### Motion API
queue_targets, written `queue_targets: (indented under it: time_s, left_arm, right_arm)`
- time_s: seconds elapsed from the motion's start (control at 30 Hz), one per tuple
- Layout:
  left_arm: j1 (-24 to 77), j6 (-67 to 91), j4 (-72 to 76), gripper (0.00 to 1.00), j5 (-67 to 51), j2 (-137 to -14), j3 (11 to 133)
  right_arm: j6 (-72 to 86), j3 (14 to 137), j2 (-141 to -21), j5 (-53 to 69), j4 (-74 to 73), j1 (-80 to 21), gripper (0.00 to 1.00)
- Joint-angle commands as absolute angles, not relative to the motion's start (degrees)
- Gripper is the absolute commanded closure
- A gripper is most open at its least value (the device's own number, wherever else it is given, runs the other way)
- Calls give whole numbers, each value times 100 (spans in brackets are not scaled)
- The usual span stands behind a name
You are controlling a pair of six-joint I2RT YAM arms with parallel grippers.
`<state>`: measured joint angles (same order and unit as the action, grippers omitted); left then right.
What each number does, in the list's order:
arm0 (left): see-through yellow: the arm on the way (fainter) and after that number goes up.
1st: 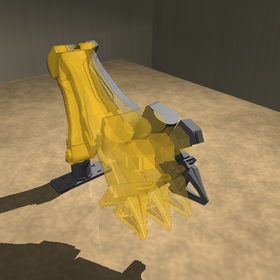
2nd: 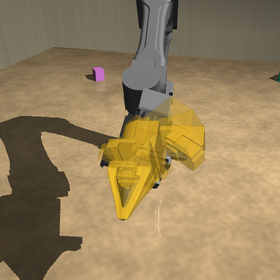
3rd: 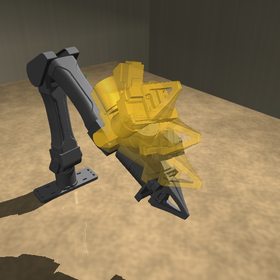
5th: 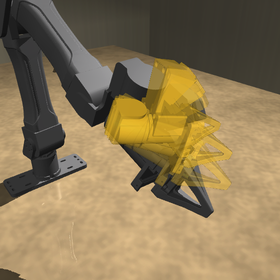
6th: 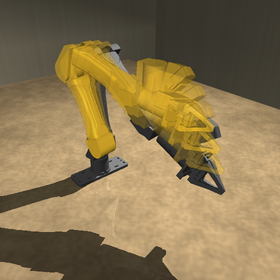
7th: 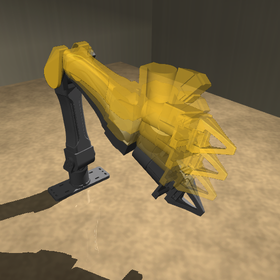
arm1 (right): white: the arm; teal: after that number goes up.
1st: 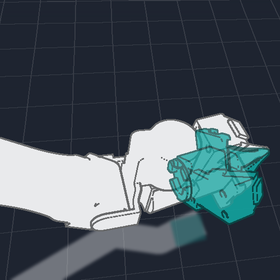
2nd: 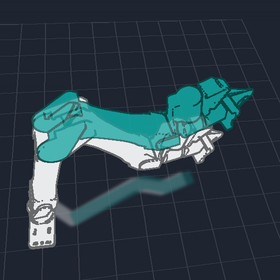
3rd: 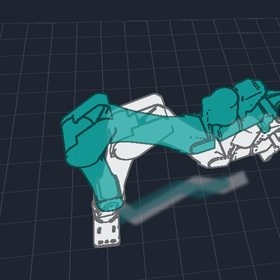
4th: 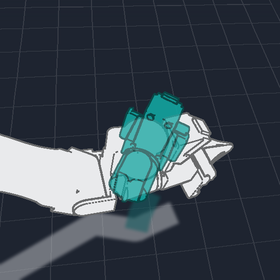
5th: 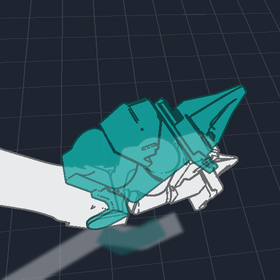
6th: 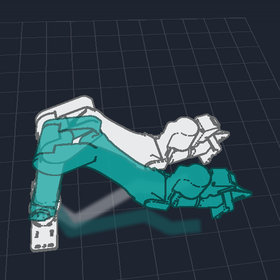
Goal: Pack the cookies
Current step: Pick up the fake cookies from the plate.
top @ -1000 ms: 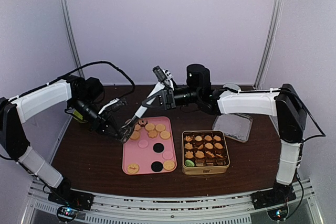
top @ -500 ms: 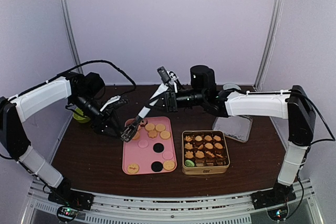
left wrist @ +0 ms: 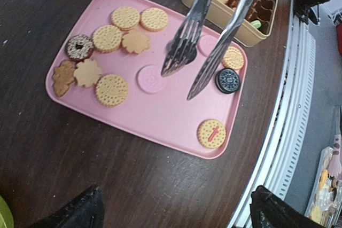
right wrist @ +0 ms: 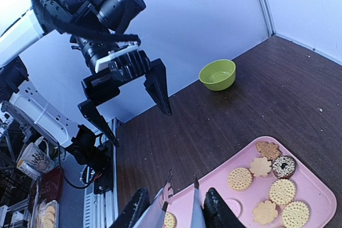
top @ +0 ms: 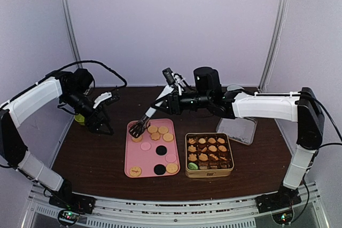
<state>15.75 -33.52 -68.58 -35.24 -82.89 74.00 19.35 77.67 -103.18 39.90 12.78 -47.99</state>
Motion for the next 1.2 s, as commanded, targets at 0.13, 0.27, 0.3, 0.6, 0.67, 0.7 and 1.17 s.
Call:
queue_targets:
  time_s: [0.13, 0.27, 0.3, 0.6, 0.67, 0.7, 1.17]
  left_arm:
    - [978, -3033, -6665, 2, -3146, -8144, 7507]
    - [938, -2946, -6542, 2, -3013, -8049, 7379]
    - [939, -2937, -6522, 2, -2961, -8031, 7348]
    - [929, -2898, -6495, 2, -2724, -8046, 7260]
    - [935, -2883, -6493, 2, -2709, -8051, 7253]
    - [935, -2880, -6495, 2, -2715, -8051, 7252]
    - [933, -2864, -6495, 2, -2733, -8112, 7321]
  right_arm:
    - [1236, 7878, -10341, 2582, 939, -5207, 66]
    - [980, 7818, -10393, 1839, 932, -5553, 66]
    - [911, 7780, -10395, 1632, 959, -5629, 66]
    - [770, 7612, -10485, 590, 1103, -6016, 66]
    - [730, 7628, -10548, 477, 1055, -6048, 65]
    - [715, 7621, -10577, 404, 1048, -6061, 64]
    - [676, 7486, -10807, 239, 1399, -6122, 59]
